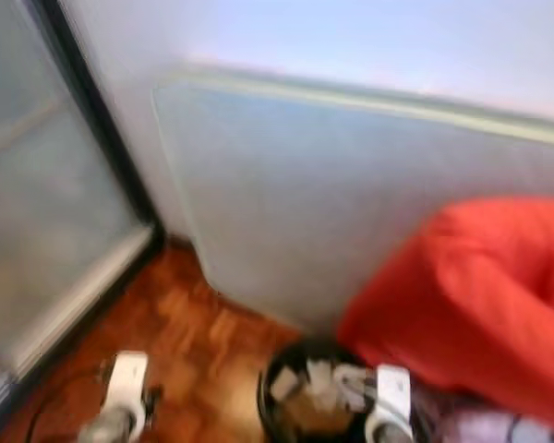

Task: Clean up the room

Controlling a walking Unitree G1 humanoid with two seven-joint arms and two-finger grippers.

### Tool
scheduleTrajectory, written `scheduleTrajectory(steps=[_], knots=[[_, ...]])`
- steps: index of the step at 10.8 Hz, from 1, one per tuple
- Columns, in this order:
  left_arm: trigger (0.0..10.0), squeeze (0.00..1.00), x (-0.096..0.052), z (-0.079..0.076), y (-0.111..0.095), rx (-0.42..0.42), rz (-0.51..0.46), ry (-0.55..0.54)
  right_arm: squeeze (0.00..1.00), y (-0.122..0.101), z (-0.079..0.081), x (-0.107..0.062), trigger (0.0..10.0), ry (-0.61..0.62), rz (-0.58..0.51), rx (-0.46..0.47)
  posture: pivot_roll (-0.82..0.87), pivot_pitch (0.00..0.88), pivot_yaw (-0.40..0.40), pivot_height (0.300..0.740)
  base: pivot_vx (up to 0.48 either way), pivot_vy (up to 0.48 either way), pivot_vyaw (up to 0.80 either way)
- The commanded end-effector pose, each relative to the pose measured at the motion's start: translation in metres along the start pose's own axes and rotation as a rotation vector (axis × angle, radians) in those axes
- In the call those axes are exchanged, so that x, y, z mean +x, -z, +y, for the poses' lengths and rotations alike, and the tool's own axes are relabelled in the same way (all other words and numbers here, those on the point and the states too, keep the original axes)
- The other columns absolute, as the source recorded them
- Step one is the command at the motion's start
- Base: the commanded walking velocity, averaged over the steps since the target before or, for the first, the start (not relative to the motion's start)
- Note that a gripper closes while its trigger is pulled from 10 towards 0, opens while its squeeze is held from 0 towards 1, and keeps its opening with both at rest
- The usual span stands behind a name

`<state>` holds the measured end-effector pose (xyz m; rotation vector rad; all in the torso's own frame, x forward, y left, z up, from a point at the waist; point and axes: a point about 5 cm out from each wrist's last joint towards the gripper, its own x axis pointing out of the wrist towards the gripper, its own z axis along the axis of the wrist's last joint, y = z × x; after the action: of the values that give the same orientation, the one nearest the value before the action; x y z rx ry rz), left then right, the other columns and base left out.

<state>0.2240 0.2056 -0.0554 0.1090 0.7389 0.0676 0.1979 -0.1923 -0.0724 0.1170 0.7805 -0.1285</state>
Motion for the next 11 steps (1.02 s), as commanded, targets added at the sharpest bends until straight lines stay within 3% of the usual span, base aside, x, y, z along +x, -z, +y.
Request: scheduleTrajectory(steps=[1,11], knots=[[10.0,0.0,-0.0028,0.007,0.0102,0.0,0.039,-0.019,0.0,0.0061,0.0043,-0.0012,10.0,-0.004,0.019,0.015,0.12,0.069,0.019,0.74,0.0,0.0,0.0],[10.0,0.0,-0.0021,0.0068,0.0081,-0.007,0.034,-0.015,0.0,0.0047,0.0086,-0.0006,10.0,-0.031,0.013,0.003,0.12,0.075,0.026,0.74,0.0,0.0,0.0]])
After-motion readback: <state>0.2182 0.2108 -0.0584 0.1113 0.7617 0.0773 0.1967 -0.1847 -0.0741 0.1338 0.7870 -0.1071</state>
